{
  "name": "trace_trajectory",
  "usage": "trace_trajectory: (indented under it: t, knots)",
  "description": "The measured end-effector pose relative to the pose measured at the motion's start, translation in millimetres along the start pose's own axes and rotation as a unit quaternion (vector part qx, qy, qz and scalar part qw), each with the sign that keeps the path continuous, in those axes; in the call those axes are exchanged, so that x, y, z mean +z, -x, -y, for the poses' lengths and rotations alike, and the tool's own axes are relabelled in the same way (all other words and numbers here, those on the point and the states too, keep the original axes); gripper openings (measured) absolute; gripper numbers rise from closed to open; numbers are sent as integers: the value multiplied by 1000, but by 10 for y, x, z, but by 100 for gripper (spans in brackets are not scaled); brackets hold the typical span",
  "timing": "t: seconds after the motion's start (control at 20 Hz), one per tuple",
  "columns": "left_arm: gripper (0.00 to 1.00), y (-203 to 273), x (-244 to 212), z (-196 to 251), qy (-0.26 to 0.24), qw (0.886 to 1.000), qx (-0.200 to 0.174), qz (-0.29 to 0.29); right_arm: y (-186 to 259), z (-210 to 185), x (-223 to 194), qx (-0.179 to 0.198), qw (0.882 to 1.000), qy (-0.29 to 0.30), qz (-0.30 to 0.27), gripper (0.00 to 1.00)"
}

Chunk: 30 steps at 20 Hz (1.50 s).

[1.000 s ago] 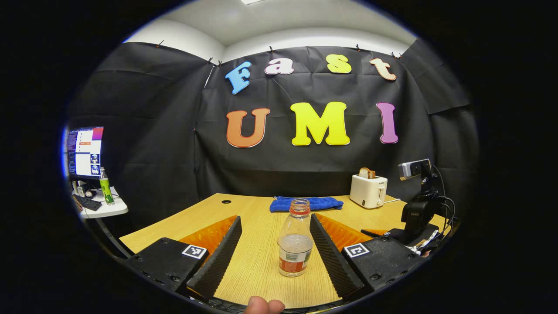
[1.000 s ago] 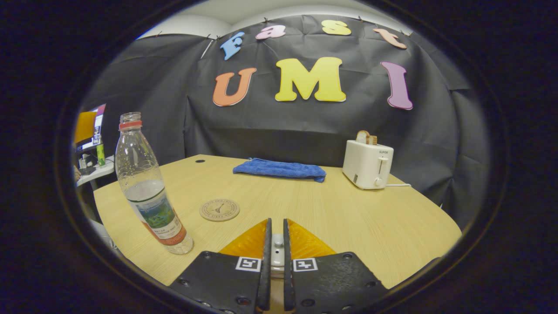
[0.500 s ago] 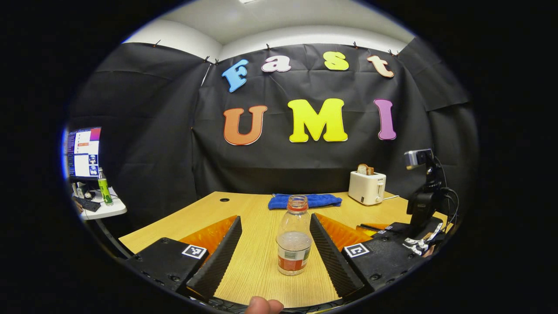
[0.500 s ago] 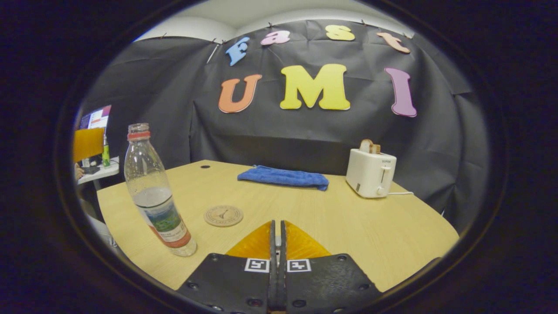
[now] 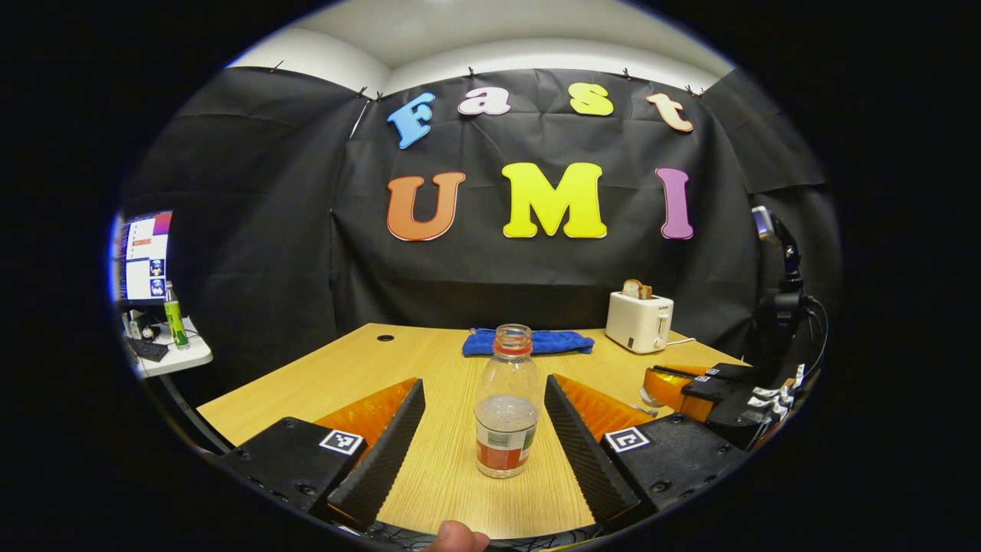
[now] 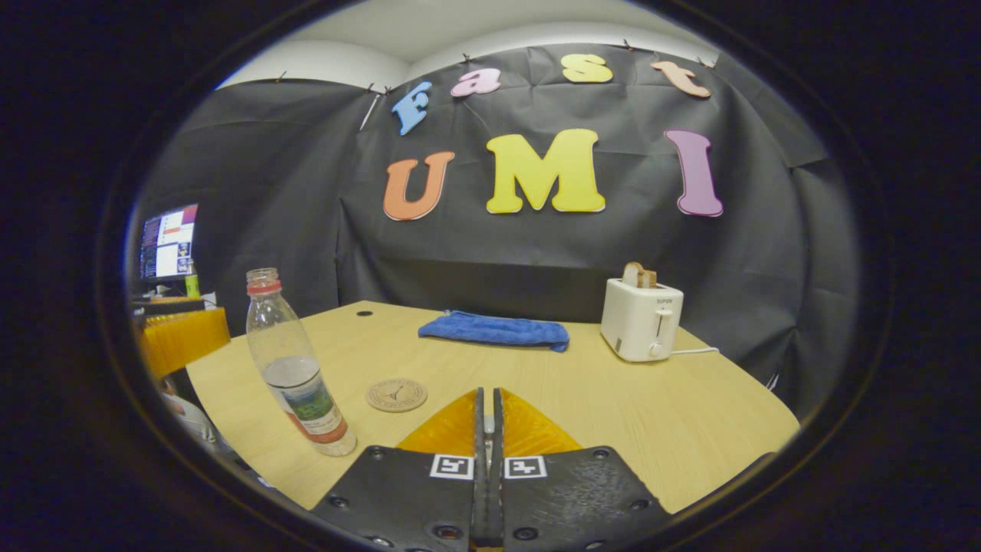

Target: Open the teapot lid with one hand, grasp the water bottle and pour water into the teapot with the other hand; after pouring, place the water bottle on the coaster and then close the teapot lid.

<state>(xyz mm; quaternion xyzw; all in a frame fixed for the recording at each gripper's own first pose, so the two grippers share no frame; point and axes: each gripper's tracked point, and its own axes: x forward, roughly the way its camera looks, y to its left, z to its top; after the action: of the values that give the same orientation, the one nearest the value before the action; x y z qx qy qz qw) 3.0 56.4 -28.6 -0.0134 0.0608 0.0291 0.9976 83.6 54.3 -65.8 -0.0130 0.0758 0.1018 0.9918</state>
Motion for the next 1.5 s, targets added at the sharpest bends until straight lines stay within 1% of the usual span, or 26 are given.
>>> trace_trajectory:
  t: [0.15,0.4,0.65,0.85,0.9,0.95,1.1,1.25,1.3,1.35,1.4,1.45,1.5]
  knots:
    - [99,40,-343,82,14,999,-8,-31,53,54,-51,6,1000,-6,-1,0]
    - [99,-33,-708,152,22,998,-17,-52,106,143,-147,9,1000,-19,-9,0]
    - [99,-235,-879,130,20,998,-11,-62,166,239,-119,5,1000,-18,-6,0]
    - [99,-376,-975,129,35,997,-19,-72,208,274,-114,0,1000,-13,-1,2]
    - [99,-401,-993,118,35,996,-18,-74,216,275,-119,0,1000,-12,-1,0]
    - [99,-419,-1005,102,34,997,-14,-74,217,277,-123,0,1000,-13,-2,2]
    - [99,-499,-1018,159,31,996,-26,-76,228,300,-157,2,1000,-15,-7,2]
    - [99,-553,-1055,152,18,996,-29,-79,240,311,-185,2,1000,-17,-10,2]
    - [96,-561,-1034,156,16,996,-31,-76,242,314,-190,2,1000,-19,-10,2]
    - [89,-562,-1004,156,15,997,-31,-72,247,321,-186,3,1000,-21,-9,0]
    - [86,-561,-969,147,10,997,-31,-67,257,322,-180,3,1000,-22,-8,0]
    - [80,-576,-967,124,2,997,-26,-66,270,330,-172,4,1000,-22,-7,0]
    - [76,-566,-999,111,-10,997,-24,-77,284,335,-166,5,1000,-22,-6,2]
